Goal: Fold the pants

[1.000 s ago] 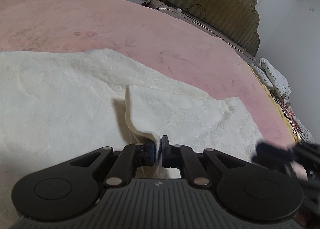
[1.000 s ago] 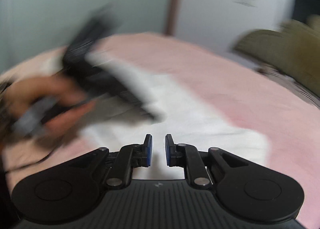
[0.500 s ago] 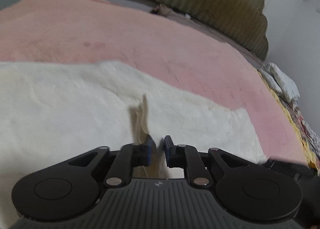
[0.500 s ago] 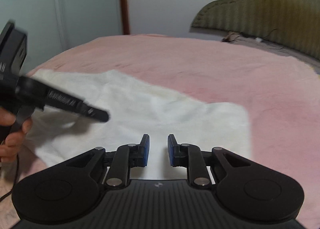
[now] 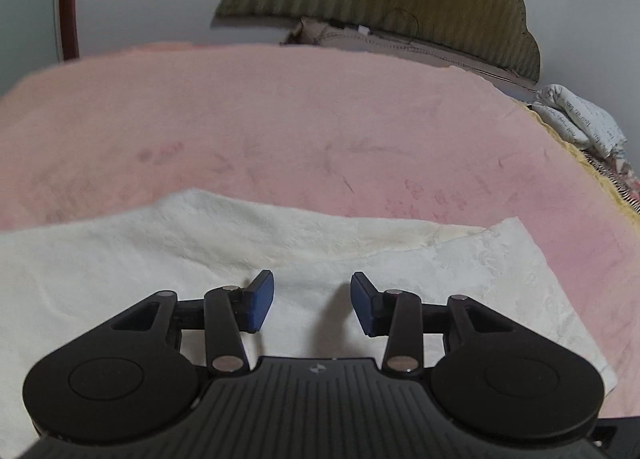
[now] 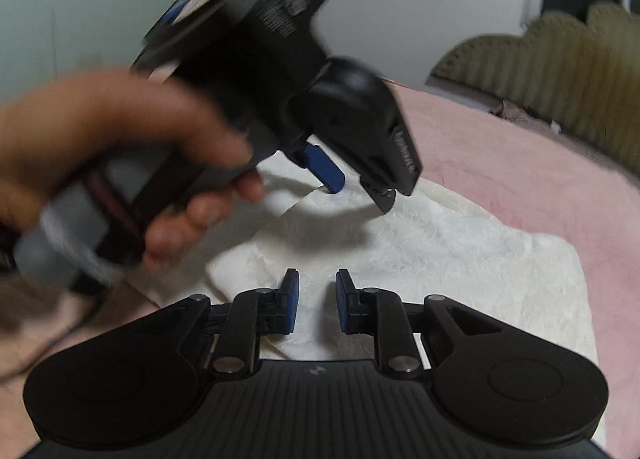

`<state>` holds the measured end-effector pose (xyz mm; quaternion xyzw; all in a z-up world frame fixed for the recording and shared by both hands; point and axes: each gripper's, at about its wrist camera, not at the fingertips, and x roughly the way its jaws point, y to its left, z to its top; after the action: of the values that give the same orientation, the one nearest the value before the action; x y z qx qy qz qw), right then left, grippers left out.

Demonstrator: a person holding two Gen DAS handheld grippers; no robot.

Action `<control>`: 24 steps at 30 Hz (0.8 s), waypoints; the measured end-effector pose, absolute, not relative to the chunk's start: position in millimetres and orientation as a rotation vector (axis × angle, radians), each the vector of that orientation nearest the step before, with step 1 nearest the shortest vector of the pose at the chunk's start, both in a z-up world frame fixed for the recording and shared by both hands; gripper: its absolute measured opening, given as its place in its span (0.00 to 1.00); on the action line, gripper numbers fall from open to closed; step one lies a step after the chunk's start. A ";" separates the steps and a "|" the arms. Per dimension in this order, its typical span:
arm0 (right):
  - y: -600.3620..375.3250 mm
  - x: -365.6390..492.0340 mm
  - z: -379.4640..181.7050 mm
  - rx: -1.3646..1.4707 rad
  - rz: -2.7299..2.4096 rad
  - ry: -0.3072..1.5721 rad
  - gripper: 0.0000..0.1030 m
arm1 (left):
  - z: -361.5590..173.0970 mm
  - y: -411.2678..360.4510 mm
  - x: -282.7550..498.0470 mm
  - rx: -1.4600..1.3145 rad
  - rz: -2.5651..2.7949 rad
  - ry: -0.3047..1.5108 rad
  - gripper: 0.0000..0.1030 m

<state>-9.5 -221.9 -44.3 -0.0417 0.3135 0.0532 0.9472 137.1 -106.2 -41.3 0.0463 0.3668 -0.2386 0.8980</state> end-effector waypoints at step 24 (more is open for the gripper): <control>-210.9 -13.5 -49.4 0.017 0.082 0.581 0.20 | -44.7 63.0 87.3 0.098 -0.016 0.735 0.99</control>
<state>-13.5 -210.9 -49.4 0.0083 0.2862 0.0406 0.9573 87.3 63.0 -44.7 0.0480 0.3591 -0.0076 0.9320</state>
